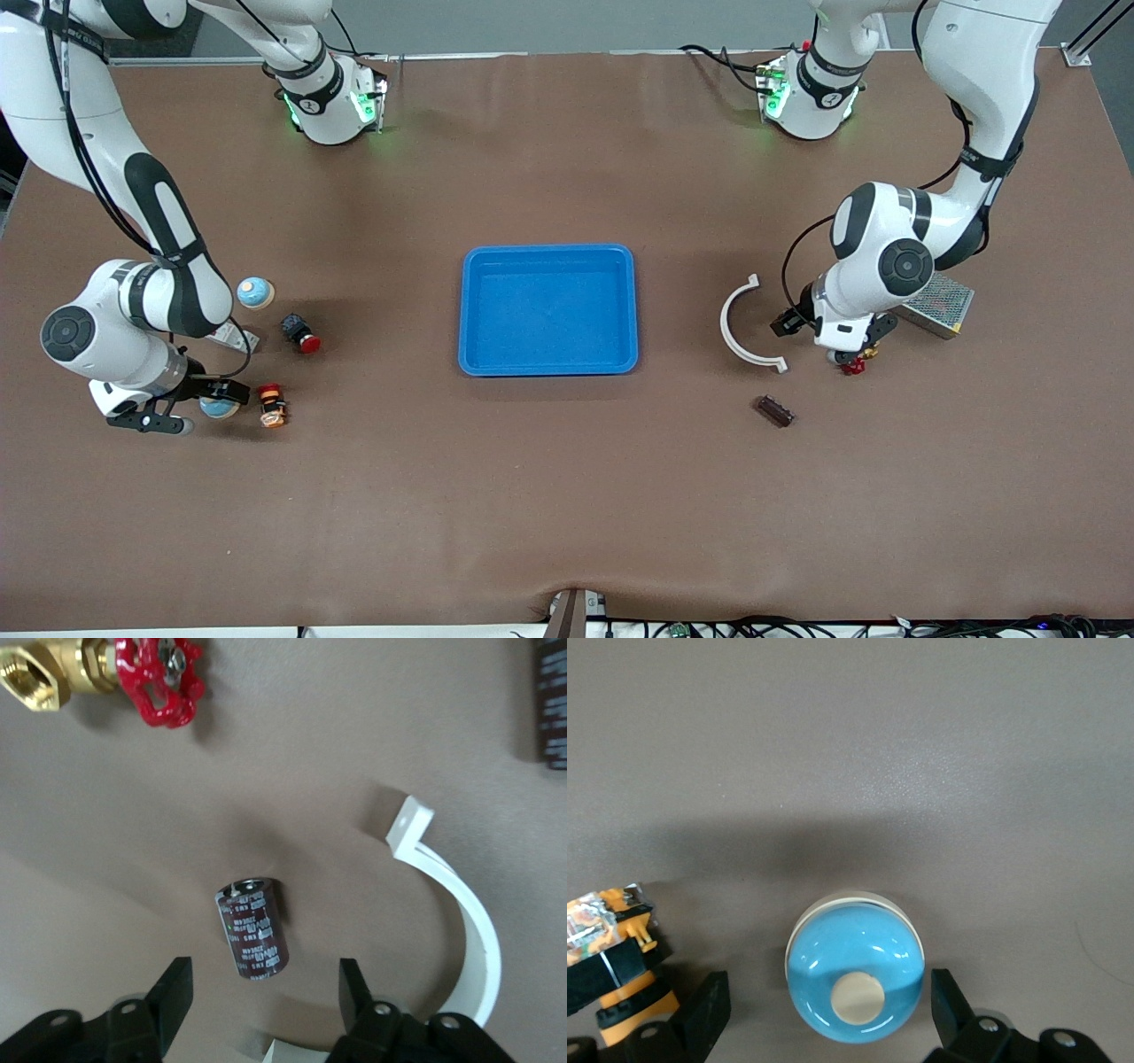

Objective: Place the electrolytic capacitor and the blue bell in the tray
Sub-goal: 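Grasp the brown capacitor with the left gripper while the right gripper grasps the bell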

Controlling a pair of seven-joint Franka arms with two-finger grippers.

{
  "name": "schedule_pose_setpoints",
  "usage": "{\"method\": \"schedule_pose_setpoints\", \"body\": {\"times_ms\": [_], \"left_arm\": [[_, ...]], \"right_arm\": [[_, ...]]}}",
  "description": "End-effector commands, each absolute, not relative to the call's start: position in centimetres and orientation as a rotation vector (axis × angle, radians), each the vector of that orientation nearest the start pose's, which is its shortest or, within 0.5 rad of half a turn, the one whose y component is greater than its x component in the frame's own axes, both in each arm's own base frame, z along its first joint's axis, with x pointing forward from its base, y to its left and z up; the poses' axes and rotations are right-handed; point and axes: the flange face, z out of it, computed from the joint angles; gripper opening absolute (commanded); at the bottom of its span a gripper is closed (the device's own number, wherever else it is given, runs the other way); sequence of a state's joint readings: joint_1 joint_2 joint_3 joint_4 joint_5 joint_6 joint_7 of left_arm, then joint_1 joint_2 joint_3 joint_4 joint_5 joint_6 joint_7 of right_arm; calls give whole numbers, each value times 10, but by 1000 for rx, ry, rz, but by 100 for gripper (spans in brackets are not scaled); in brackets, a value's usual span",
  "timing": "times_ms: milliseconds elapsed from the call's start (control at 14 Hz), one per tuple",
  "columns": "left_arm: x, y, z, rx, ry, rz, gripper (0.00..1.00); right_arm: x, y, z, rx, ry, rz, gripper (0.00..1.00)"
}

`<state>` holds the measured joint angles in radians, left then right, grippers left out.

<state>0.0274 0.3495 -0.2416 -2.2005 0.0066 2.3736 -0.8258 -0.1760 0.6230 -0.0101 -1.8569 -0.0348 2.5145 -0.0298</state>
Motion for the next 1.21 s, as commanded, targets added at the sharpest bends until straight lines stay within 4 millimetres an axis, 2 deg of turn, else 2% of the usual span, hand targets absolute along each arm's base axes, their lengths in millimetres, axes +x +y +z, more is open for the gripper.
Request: {"method": "schedule_pose_setpoints", "body": {"times_ms": [0,143,286,357,429,500,786,857,1071,1143], "left_arm": [[523,-114,204,-2952,-968,284,71],[522,-112,199,-2945,-974,299,65],[522,-111,196,-2943,-976,306,63],[523,-110,196,-2943,-976,304,63],[523,-109,193,-2938,-968,307,62],[523,-107,192,-2937,-959,301,57],[524,-107,188,-2935,-959,308,54],[525,-107,190,-2935,-960,306,54],[526,-107,190,-2937,-960,304,54],[527,-108,190,-2938,-959,302,53]], "right_arm": [[631,-121,183,-3163,190,-54,100],[632,-123,184,-3165,188,-77,100],[633,-126,179,-3168,153,-91,100],[633,-127,179,-3170,129,-91,72],[632,-129,179,-3172,97,-90,23],[631,-132,179,-3173,78,-87,0],[630,-131,179,-3171,78,-68,0],[633,-127,185,-3170,78,-74,0],[637,-104,214,-3128,225,143,0],[638,-79,226,-3101,302,184,0]]}}
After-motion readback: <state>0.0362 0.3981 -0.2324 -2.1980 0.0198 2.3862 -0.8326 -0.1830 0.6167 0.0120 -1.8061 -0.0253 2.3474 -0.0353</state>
